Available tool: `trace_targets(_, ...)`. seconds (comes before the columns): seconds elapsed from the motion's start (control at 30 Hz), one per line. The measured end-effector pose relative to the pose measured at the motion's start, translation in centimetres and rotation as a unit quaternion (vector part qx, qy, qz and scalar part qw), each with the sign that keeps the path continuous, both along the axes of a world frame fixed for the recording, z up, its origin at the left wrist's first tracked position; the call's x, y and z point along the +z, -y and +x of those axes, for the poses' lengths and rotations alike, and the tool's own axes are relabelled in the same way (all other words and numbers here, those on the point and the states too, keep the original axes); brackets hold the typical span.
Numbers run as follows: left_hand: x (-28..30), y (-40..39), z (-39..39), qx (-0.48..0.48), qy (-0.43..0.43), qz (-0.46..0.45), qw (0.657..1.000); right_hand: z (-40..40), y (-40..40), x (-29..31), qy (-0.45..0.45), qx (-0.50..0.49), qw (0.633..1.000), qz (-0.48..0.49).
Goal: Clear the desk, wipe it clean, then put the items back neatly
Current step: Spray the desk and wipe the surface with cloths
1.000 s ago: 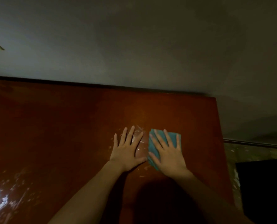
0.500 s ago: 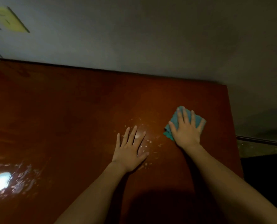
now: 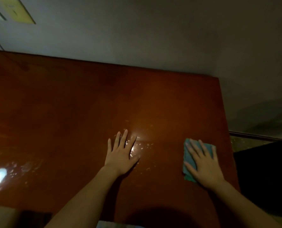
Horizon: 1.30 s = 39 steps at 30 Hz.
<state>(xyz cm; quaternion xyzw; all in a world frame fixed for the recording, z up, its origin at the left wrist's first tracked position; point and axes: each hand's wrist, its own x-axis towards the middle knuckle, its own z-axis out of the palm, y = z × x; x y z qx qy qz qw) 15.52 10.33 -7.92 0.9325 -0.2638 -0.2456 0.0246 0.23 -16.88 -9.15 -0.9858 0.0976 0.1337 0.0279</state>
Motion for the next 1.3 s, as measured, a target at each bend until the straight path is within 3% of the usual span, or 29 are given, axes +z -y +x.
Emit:
trace_targets(0.13, 0.3, -1.6, -2.3, 0.013, -0.005, -0.002, 1.000, 4.5, -2.6, -0.2, 0.025, -0.231, 0.972, 0.024)
trace_targets(0.2, 0.3, -2.7, -3.6, 0.014, -0.001, -0.006, 1.000, 6.6, -4.9, 0.1, 0.024, -0.265, 0.963, 0.039)
trace_targets(0.33, 0.3, -5.6, -6.0, 0.009, 0.002, 0.005, 1.000, 6.7, -10.7, 0.0, 0.012, -0.174, 0.984, 0.035)
trace_targets(0.5, 0.2, -6.4, -7.5, 0.028, -0.013, 0.007, 0.999, -0.4, -16.7, -0.6, 0.018, 0.060, 0.998, 0.016)
trace_targets(0.63, 0.4, -5.8, -8.5, 0.035, -0.021, 0.012, 0.999, -7.0, -13.7, -0.7, -0.038, 0.090, 0.995, 0.009)
trace_targets(0.77, 1.0, -5.3, -10.5, 0.016, -0.025, 0.015, 0.999, -8.9, -8.5, -0.2, -0.008, -0.005, 1.000, 0.000)
trace_targets(0.93, 0.8, -5.0, -10.9, 0.017, -0.014, 0.014, 1.000, -3.3, -9.1, -0.3, 0.026, -0.235, 0.971, 0.033)
trace_targets(1.0, 0.4, -4.8, -10.9, 0.020, -0.008, 0.013, 1.000, -1.7, -11.1, -0.5, 0.030, -0.206, 0.978, 0.033)
trace_targets(1.07, 0.2, -4.6, -11.0, 0.017, -0.001, 0.010, 1.000, -2.1, -12.8, -0.9, 0.033, -0.111, 0.993, 0.021)
trace_targets(1.2, 0.3, -2.8, -10.6, -0.014, 0.008, 0.008, 1.000, -7.6, -12.5, -1.1, 0.019, 0.047, 0.999, 0.014)
trace_targets(1.3, 0.5, -0.1, -10.5, -0.065, 0.005, 0.007, 0.998, -11.9, -8.4, -1.2, 0.003, 0.053, 0.998, 0.016)
